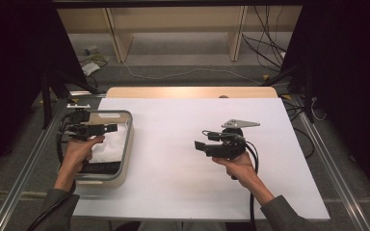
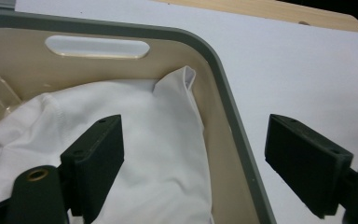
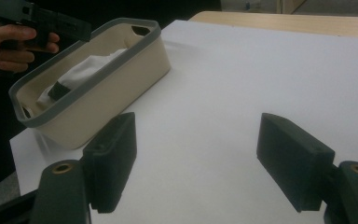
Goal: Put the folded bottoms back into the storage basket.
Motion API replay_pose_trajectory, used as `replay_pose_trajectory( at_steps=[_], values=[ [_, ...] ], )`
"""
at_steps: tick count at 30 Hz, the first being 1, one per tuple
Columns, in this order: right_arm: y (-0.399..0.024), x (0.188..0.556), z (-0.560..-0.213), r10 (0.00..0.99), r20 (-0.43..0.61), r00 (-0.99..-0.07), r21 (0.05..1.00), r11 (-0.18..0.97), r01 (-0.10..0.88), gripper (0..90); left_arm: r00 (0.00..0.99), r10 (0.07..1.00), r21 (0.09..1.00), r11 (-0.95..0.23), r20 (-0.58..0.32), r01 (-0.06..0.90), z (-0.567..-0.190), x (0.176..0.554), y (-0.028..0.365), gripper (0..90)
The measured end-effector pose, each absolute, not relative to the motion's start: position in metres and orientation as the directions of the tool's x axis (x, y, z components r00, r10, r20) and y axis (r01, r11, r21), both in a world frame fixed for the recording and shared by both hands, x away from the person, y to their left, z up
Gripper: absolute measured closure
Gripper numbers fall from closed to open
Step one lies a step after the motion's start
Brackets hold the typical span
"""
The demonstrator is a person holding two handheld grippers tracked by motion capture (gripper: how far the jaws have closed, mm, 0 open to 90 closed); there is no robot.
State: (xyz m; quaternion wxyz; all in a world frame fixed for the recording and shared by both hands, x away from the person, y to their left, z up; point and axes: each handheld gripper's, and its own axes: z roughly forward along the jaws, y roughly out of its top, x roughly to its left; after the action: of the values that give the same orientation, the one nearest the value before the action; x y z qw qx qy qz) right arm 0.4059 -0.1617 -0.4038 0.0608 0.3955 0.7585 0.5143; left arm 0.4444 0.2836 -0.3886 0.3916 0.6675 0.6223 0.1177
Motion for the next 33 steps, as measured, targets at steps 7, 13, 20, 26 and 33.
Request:
replay_pose_trajectory(
  at_steps=[7,13,20,26,33],
  values=[
    [-0.165,0.405,-0.403,0.665,0.311,-0.678,0.835,0.149,0.529,29.1,0.229,0.913,0.689,0.074,-0.338,0.721,-0.387,0.440,0.275,19.3],
    [-0.165,0.404,-0.403,0.666,0.309,-0.679,0.839,0.145,0.524,28.8,0.247,0.905,0.704,0.077,-0.347,0.706,-0.385,0.436,0.270,18.6],
    [-0.165,0.404,-0.403,0.666,0.311,-0.678,0.842,0.138,0.522,26.0,0.283,0.888,0.721,0.075,-0.362,0.689,-0.384,0.432,0.261,16.8],
    [-0.165,0.402,-0.402,0.674,0.310,-0.670,0.841,0.134,0.524,22.0,0.326,0.878,0.754,0.059,-0.351,0.654,-0.384,0.428,0.252,15.9],
    [-0.169,0.398,-0.402,0.676,0.306,-0.670,0.846,0.129,0.517,20.7,0.342,0.868,0.781,0.079,-0.359,0.620,-0.389,0.424,0.245,15.9]
  ],
)
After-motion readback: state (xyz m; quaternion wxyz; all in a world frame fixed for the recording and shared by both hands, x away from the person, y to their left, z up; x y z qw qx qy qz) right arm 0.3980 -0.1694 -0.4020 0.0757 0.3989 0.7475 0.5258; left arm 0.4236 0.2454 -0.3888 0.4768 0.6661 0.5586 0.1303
